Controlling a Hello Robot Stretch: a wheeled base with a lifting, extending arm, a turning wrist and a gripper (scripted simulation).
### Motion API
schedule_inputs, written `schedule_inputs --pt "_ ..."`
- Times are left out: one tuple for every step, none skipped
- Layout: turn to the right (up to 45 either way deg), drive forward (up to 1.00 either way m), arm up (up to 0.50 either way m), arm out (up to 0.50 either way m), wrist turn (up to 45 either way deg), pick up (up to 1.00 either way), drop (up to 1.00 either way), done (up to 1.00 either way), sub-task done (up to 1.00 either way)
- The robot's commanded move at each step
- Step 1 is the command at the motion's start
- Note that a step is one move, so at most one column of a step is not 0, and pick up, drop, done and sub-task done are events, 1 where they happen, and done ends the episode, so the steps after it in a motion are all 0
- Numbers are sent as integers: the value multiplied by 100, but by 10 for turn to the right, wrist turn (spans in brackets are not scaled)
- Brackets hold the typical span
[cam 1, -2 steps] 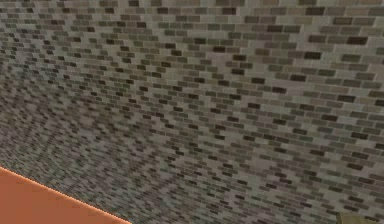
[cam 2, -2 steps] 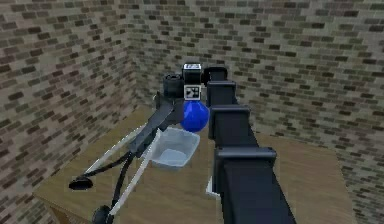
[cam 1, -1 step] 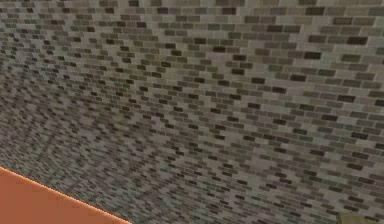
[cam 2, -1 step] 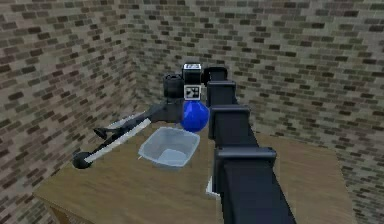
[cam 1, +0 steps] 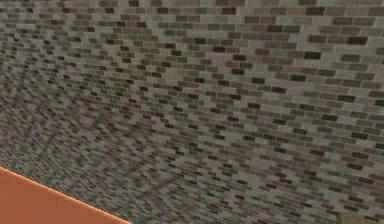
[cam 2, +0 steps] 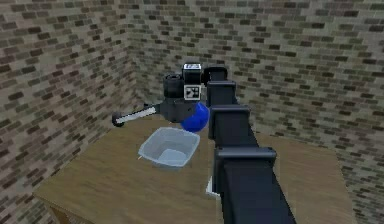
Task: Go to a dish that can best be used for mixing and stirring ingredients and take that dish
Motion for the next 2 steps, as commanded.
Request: schedule_inputs --pt "0 0 0 0 360 0 0 0 0" --pt "0 0 -26 0 0 0 0 0 0"
